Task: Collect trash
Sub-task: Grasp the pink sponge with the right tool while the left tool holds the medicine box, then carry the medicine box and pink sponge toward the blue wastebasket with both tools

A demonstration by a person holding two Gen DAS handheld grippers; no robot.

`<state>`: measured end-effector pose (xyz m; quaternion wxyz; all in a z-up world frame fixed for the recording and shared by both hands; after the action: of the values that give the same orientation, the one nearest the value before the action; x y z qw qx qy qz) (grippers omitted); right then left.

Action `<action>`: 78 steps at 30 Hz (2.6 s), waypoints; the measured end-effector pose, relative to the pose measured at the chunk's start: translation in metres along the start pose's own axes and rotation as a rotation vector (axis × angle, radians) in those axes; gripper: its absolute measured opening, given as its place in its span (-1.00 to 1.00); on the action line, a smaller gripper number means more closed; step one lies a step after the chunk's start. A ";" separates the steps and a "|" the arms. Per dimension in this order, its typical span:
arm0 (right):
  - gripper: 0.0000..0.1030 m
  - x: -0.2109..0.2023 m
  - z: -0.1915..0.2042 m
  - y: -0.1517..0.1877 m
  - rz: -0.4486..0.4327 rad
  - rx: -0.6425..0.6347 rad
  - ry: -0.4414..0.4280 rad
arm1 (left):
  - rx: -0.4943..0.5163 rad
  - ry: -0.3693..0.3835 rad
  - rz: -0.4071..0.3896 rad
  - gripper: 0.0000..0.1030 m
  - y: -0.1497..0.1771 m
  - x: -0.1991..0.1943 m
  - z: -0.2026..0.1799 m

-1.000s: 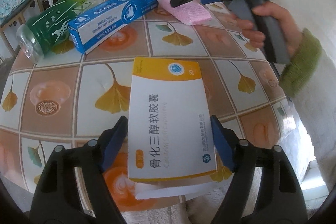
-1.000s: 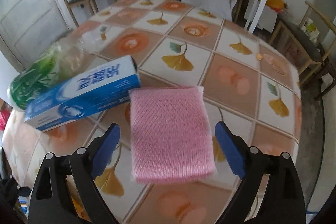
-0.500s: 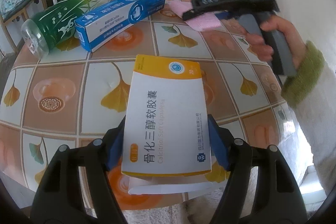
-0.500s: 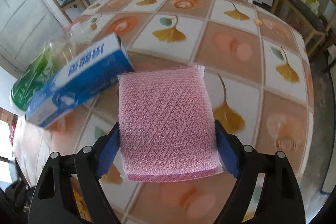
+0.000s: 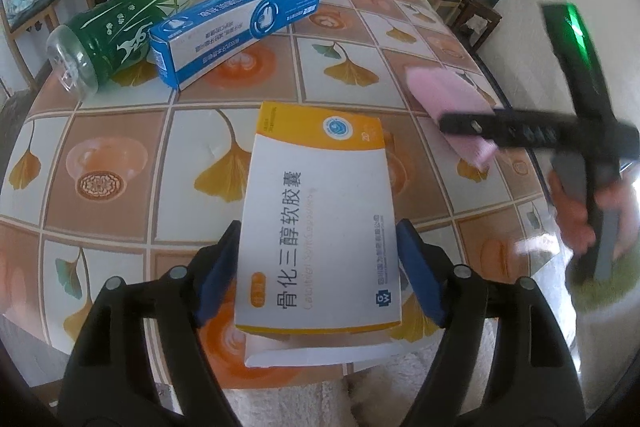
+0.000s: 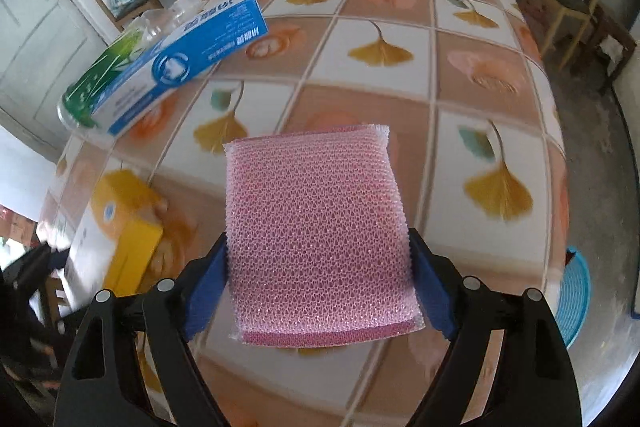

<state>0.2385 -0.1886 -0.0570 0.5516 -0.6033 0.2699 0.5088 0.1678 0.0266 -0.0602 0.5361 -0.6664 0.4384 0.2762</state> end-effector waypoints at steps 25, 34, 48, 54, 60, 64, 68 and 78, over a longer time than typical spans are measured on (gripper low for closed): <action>0.64 -0.008 0.015 0.034 -0.060 -0.089 0.066 | 0.056 -0.147 -0.019 0.31 0.000 0.007 -0.013; 0.57 -0.014 0.012 0.039 -0.071 -0.070 0.059 | 0.058 -0.151 -0.024 0.31 0.000 0.006 -0.014; 0.56 -0.029 0.010 0.039 -0.118 -0.032 0.015 | 0.037 -0.138 -0.071 0.31 -0.001 -0.007 -0.016; 0.56 -0.045 0.009 0.042 -0.150 -0.017 0.000 | 0.030 -0.125 -0.104 0.31 -0.003 -0.018 -0.021; 0.56 -0.065 0.003 0.047 -0.188 0.006 -0.006 | 0.037 -0.106 -0.140 0.31 -0.004 -0.033 -0.031; 0.56 -0.080 -0.006 0.054 -0.216 0.036 -0.009 | 0.049 -0.092 -0.161 0.31 -0.004 -0.041 -0.042; 0.56 -0.096 -0.020 0.065 -0.249 0.076 -0.014 | 0.070 -0.073 -0.175 0.31 -0.005 -0.049 -0.056; 0.56 -0.158 -0.101 0.115 -0.368 0.317 0.060 | 0.182 0.077 -0.172 0.31 -0.021 -0.054 -0.124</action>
<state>0.1157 -0.3489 0.0293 0.7148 -0.5628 0.2480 0.3328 0.1483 -0.0759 0.0292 0.5987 -0.6605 0.4230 0.1625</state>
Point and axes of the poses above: each gripper's, at about its wrist camera, not at the fingertips, and x roughly the way its jaws point, z to its left, y to its underside, the point moved 1 cm from there along x, roughly the way its jaws point, and after that the axes turned 3 degrees about -x, right-handed, at the moved point
